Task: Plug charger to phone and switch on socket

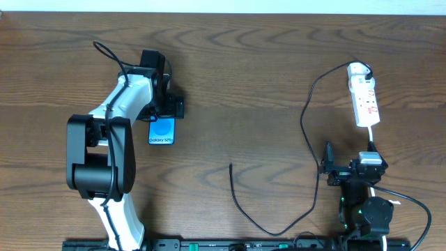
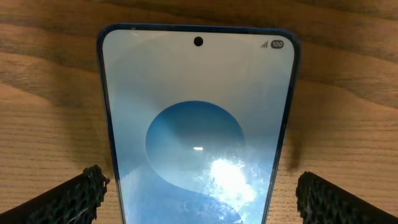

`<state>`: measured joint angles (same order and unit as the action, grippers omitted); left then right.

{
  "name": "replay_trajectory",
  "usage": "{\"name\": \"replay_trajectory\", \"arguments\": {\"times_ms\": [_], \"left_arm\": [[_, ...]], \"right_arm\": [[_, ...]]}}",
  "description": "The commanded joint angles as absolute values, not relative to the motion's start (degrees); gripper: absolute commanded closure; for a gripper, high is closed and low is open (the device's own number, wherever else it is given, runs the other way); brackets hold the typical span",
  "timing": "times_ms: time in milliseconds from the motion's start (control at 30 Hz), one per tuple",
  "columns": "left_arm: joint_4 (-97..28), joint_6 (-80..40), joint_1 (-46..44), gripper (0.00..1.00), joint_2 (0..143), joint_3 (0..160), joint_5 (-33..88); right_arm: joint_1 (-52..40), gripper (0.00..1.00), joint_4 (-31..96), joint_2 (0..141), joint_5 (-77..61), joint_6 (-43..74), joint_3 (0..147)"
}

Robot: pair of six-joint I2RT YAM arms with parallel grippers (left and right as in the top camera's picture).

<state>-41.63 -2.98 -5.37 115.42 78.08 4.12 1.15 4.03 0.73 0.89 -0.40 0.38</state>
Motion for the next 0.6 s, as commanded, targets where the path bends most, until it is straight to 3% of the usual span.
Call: {"name": "replay_trajectory", "arguments": {"times_ms": [0,567], "left_arm": [[-41.6,-3.3,-5.3,0.00,115.7,77.5,3.4],[-41.1,-3.3,-5.3,0.00,115.7,76.7,3.4]], "right_arm": [[0.1,0.01,4.3,0.4,1.1,0.4,0.3],[0.1,0.01,4.3,0.4,1.1,0.4,0.3]]}}
